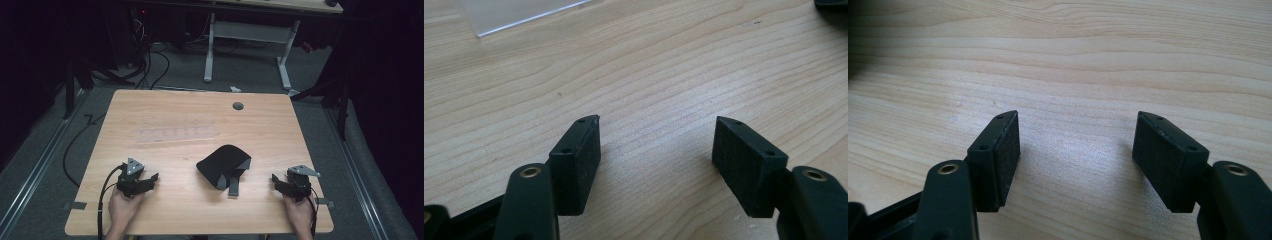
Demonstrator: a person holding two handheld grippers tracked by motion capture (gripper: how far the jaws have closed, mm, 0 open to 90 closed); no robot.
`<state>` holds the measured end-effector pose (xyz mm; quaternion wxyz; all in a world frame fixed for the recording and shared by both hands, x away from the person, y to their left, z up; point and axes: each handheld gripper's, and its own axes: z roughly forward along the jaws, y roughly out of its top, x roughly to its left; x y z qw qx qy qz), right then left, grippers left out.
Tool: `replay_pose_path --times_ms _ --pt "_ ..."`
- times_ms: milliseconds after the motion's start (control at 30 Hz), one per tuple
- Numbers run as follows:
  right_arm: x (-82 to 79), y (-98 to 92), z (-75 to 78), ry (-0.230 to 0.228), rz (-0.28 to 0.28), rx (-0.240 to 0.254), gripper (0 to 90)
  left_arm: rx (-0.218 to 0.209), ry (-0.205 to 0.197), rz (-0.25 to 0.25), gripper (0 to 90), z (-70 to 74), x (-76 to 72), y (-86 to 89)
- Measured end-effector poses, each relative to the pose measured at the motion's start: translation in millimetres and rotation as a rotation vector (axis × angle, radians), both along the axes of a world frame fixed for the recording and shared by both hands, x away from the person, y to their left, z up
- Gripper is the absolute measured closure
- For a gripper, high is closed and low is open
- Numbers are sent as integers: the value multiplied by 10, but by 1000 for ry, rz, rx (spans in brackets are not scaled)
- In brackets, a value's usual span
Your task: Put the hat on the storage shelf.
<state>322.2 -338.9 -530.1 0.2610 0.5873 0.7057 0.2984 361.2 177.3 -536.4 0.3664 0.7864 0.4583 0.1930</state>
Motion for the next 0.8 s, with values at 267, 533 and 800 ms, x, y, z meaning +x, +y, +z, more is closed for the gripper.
replay_pose_path --times_ms 267,533,800 --pt "-1 1 1 1 -1 0 357 0 0 0 366 0 0 1" --pt "1 -4 0 -1 5 -2 359 2 1 -1 366 1 0 -2" --pt "1 -22 4 2 28 -6 354 10 -2 -1 365 1 -1 -7"
